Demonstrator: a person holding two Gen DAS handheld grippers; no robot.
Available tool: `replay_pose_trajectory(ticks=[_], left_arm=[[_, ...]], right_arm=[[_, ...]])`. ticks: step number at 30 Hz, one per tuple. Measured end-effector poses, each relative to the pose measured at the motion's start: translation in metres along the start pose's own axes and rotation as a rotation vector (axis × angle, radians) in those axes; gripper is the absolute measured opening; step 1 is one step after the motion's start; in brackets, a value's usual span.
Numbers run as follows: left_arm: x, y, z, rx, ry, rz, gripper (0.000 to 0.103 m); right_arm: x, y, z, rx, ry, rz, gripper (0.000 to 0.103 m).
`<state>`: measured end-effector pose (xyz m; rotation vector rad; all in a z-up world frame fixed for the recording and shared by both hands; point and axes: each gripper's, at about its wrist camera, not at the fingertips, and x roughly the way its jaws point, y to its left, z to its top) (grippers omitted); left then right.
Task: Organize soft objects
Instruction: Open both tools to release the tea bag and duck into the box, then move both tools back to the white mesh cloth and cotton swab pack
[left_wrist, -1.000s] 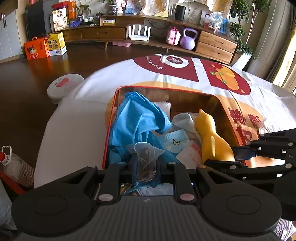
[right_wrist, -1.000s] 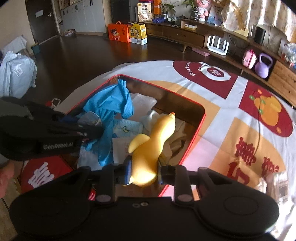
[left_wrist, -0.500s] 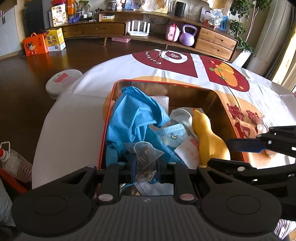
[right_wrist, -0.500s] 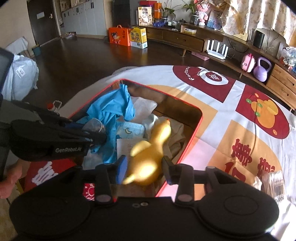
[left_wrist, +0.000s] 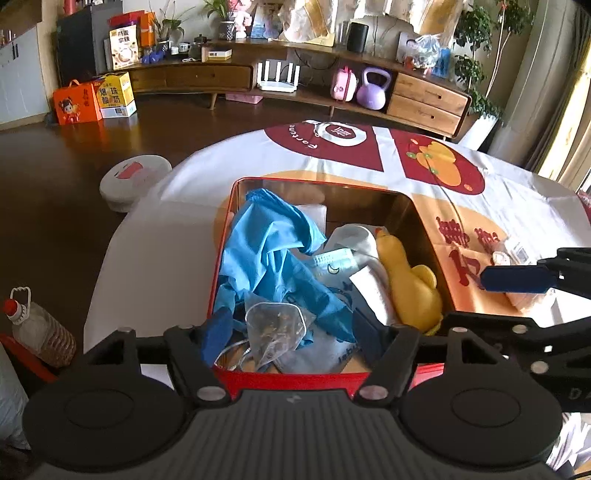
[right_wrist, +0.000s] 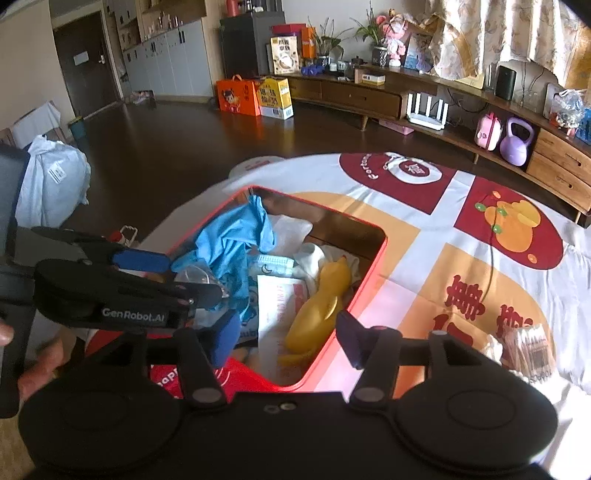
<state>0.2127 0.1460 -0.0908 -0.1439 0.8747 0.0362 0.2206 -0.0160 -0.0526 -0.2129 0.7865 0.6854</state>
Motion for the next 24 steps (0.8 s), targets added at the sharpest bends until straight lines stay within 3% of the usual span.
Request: replay_pose_trajectory(ticks=[15, 24], left_arm=[[-0.053, -0.028, -0.009, 0.019, -0.084, -0.015, 0.071], [-0.088, -0.067, -0.016, 0.053, -0.182, -0.014, 0.082]], right_arm=[[-0.072, -0.006, -0.015, 0.041, -0.103, 0.033, 0.082], [-0.109, -0.019, -0.034, 0.085, -0.157, 0.017, 0.102]])
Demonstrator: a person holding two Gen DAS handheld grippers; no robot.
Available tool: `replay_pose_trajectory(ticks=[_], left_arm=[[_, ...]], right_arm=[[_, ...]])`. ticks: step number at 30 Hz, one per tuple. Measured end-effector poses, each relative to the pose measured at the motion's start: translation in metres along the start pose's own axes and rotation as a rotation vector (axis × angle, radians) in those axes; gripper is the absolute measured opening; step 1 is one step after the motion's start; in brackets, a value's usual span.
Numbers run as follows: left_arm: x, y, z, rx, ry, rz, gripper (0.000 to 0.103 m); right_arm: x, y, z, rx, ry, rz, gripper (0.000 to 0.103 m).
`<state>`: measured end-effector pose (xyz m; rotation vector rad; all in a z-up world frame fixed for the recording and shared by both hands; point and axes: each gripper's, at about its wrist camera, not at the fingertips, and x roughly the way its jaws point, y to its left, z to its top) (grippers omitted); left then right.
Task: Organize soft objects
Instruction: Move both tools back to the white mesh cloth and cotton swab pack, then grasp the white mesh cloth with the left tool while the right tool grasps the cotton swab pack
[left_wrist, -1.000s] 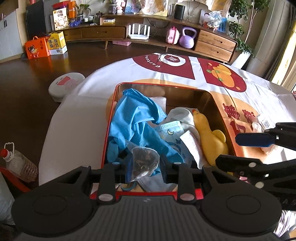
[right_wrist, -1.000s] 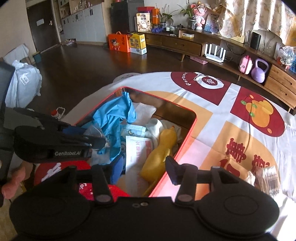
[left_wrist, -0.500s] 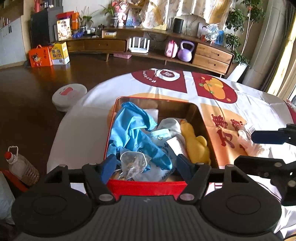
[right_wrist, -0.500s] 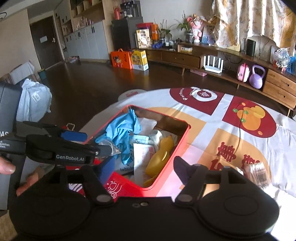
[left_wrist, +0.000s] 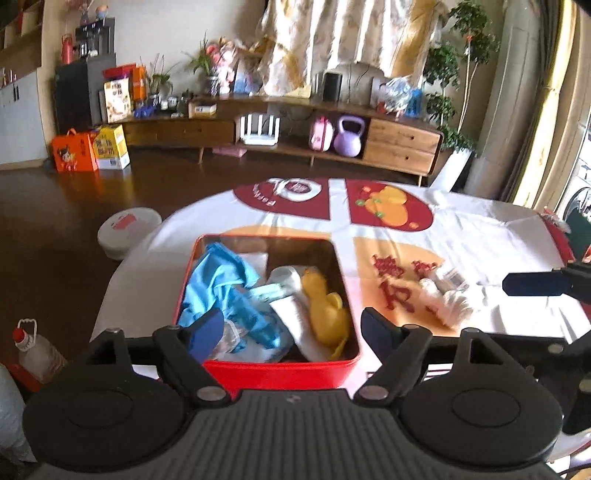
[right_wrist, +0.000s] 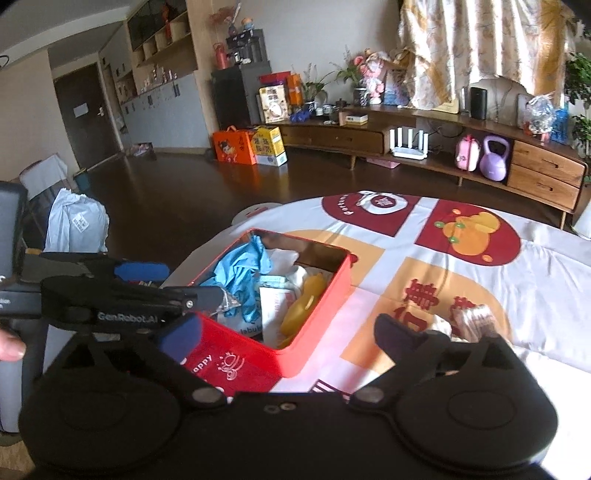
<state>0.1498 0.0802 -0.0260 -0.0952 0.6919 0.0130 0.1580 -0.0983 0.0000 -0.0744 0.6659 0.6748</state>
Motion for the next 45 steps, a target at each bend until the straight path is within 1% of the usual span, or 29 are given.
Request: replay_pose_trajectory(ticks=[4, 10, 16, 23, 27, 30, 33, 39, 42, 45], left_arm=[[-0.007, -0.021, 0.001, 0.030, -0.019, -0.008, 0.085], [-0.005, -0.051, -0.002, 0.049, -0.021, -0.036, 0.086], [0.011, -0.086, -0.009, 0.090, -0.016, -0.080, 0.086], [0.039, -0.122, -0.010, 0.114, 0.023, -0.101, 0.086], [0.057, -0.146, -0.012, 0.178, 0.034, -0.091, 0.086], [0.071, -0.157, -0.011, 0.182, 0.051, -0.103, 0.086], [0.087, -0.169, -0.010, 0.186, 0.071, -0.094, 0.086], [0.118, -0.182, -0.007, 0.151, 0.114, -0.113, 0.086], [0.137, -0.187, -0.006, 0.148, 0.155, -0.127, 0.086], [0.153, -0.189, -0.004, 0.116, 0.180, -0.137, 0.086]], right_arm=[[-0.015, -0.012, -0.009, 0.028, -0.019, -0.014, 0.103], [-0.038, -0.033, -0.027, 0.051, -0.034, -0.048, 0.103], [-0.057, -0.062, -0.043, 0.066, -0.036, -0.082, 0.103], [-0.066, -0.110, -0.048, 0.109, -0.036, -0.178, 0.103], [-0.058, -0.141, -0.047, 0.143, -0.019, -0.203, 0.103], [-0.045, -0.163, -0.045, 0.160, 0.007, -0.188, 0.103], [-0.030, -0.176, -0.041, 0.152, 0.029, -0.210, 0.102], [0.005, -0.202, -0.029, 0.150, 0.067, -0.213, 0.101], [0.026, -0.212, -0.024, 0.139, 0.098, -0.221, 0.100], [0.042, -0.218, -0.022, 0.144, 0.119, -0.213, 0.099]])
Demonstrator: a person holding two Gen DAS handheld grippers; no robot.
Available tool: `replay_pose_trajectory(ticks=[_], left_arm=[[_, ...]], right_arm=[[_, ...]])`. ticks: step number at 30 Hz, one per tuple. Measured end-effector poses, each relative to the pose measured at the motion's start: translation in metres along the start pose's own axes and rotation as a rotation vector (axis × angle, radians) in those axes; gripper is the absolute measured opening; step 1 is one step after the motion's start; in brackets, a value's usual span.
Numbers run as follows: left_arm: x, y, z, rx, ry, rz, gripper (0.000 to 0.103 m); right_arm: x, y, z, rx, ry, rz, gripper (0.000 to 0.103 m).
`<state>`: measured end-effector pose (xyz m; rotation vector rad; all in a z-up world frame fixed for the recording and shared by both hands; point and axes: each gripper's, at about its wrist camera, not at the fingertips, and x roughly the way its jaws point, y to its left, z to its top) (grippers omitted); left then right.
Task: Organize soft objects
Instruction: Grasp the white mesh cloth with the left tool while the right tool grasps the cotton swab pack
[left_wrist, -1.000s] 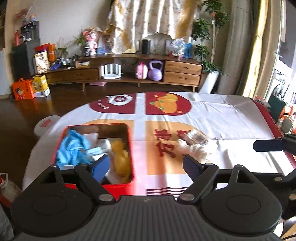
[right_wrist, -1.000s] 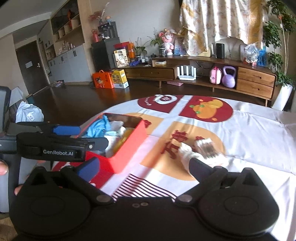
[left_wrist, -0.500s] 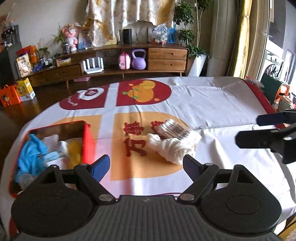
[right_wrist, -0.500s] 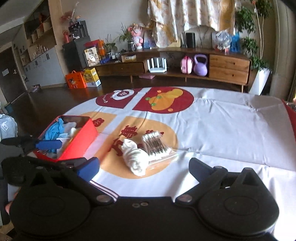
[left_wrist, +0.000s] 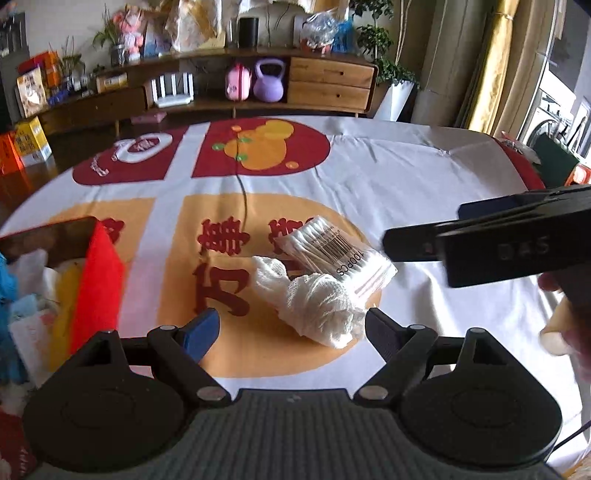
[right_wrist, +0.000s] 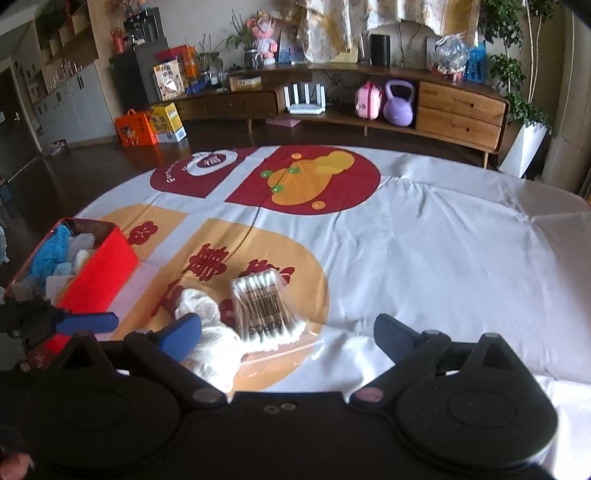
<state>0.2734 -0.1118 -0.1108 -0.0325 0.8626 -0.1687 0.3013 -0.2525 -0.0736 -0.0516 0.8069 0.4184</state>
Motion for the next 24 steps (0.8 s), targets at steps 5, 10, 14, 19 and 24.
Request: replay_pose_trajectory(ticks=[5, 10, 14, 19, 24], left_arm=[[0.020, 0.000, 0.005, -0.038, 0.026, -0.041, 0.086], [0.036, 0.000, 0.007, -0.062, 0.038, -0.041, 0.086], [0.046, 0.002, 0.008, -0.073, 0.054, -0.046, 0.086], [0.054, 0.007, 0.007, -0.080, 0.057, -0.055, 0.086], [0.059, 0.016, 0.002, -0.089, 0.065, -0.047, 0.084]], right_arm=[[0.031, 0.001, 0.009, 0.004, 0.038, 0.005, 0.097], [0.061, 0.007, 0.015, -0.001, 0.077, 0.007, 0.095], [0.079, 0.012, 0.016, -0.009, 0.103, 0.011, 0.094], [0.095, 0.014, 0.014, -0.004, 0.130, 0.004, 0.085], [0.103, 0.013, 0.010, -0.003, 0.136, -0.004, 0.077]])
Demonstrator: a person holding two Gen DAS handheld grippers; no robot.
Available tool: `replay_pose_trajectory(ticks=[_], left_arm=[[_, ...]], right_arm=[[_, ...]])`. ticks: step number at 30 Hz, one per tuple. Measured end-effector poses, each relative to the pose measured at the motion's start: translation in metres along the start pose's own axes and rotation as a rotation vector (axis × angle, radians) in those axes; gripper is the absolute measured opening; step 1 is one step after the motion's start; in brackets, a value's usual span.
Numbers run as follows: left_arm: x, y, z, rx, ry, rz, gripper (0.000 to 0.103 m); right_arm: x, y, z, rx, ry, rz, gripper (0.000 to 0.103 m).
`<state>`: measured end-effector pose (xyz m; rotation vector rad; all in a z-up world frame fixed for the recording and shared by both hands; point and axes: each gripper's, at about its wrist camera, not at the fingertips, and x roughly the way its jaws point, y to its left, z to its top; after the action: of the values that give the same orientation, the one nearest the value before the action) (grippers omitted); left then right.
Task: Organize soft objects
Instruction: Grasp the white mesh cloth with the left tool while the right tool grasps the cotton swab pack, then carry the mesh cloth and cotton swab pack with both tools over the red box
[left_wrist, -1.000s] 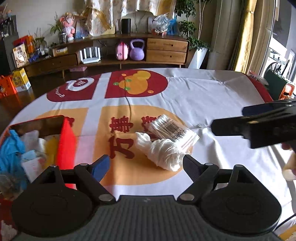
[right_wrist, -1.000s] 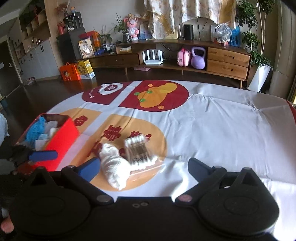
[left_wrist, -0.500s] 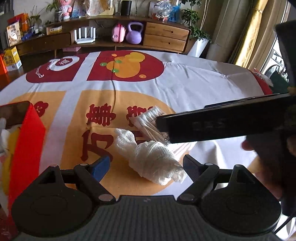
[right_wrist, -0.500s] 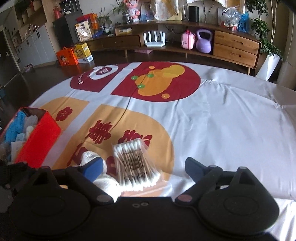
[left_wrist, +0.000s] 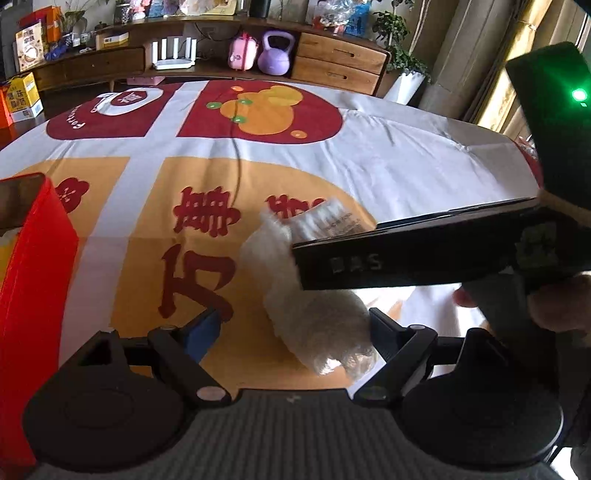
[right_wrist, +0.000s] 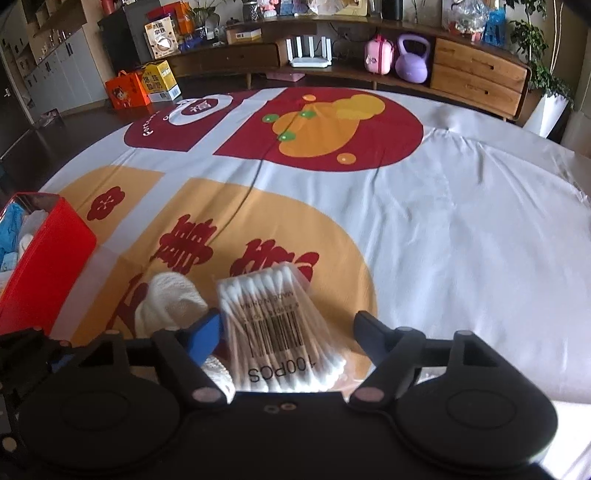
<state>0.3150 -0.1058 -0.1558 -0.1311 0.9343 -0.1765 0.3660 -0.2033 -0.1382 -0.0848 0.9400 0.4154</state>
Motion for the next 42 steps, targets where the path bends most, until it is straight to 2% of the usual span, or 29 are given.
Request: replay_pose_trajectory(ticks=[2, 6, 9, 11, 17, 26, 42], left_arm=[[-0.001, 0.003, -0.001, 0.002, -0.013, 0.005, 0.075], [-0.003, 0.011, 0.001, -0.009, -0.021, 0.007, 0.049], [-0.004, 0.017, 0.002, -0.013, -0.021, -0.003, 0.042], [-0.006, 0.019, 0.002, -0.011, -0.023, 0.001, 0.040], [-0.014, 0.024, 0.000, -0.001, -0.024, 0.029, 0.037], [-0.044, 0.035, -0.006, -0.028, -0.044, 0.034, 0.037], [-0.138, 0.056, -0.021, -0.040, -0.122, 0.025, 0.037]], right_arm=[[0.000, 0.001, 0.000, -0.001, -0.008, -0.001, 0.071], [-0.002, 0.003, -0.001, -0.002, -0.021, -0.010, 0.056], [-0.004, 0.003, -0.002, 0.008, -0.023, -0.007, 0.046], [-0.005, 0.006, -0.003, 0.005, -0.027, -0.015, 0.040], [-0.017, 0.009, -0.006, 0.019, -0.039, -0.038, 0.034], [-0.057, 0.024, -0.021, 0.030, -0.058, -0.028, 0.034], [-0.145, 0.082, -0.037, 0.027, -0.136, 0.017, 0.034]])
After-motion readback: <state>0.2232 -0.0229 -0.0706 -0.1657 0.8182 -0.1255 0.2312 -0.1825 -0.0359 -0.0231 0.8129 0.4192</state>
